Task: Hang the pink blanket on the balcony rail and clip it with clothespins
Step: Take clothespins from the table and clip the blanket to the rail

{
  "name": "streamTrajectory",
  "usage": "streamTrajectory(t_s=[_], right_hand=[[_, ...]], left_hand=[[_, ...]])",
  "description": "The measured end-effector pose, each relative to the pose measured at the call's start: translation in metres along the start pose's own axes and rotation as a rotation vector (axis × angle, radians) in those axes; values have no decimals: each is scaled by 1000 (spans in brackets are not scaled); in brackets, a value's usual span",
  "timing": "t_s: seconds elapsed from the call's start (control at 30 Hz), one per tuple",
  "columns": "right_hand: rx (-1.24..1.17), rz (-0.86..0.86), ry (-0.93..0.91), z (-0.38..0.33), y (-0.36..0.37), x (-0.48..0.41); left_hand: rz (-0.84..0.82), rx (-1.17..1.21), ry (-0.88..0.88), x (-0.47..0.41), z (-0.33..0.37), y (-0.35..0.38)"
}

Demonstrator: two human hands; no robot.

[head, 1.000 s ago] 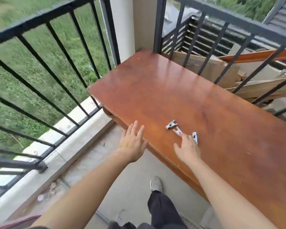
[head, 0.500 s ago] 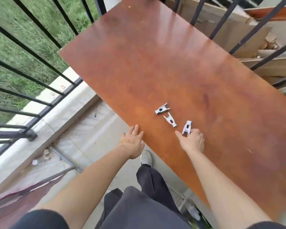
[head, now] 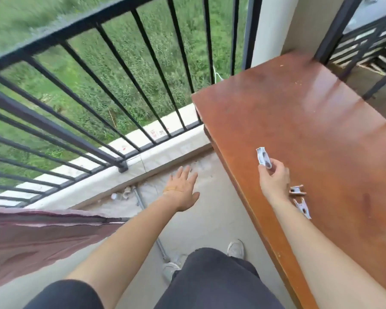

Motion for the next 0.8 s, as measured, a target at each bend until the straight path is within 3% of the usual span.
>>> streamTrajectory(t_s=[0.17, 0.33, 0.6, 0.8], right_hand=[[-45, -191, -212, -91, 92, 69], [11, -387, -268, -120, 179, 158], [112, -573, -307, -97, 288, 271], [182, -741, -337, -41, 362, 328]], left_hand=[[39, -100, -183, 65, -131, -15], [2, -292, -261, 129, -249, -4], [-145, -710, -168, 148, -352, 54], [-243, -783, -175, 117, -380, 113]])
Point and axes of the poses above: each hand's wrist, its own x-axis away from the middle knuckle, its own y-axis out of the palm, z = x × y, the point moved 8 cm from there along -x, towards the middle knuckle, and after that the axes turned 12 degrees about z, right-handed, at the moved point
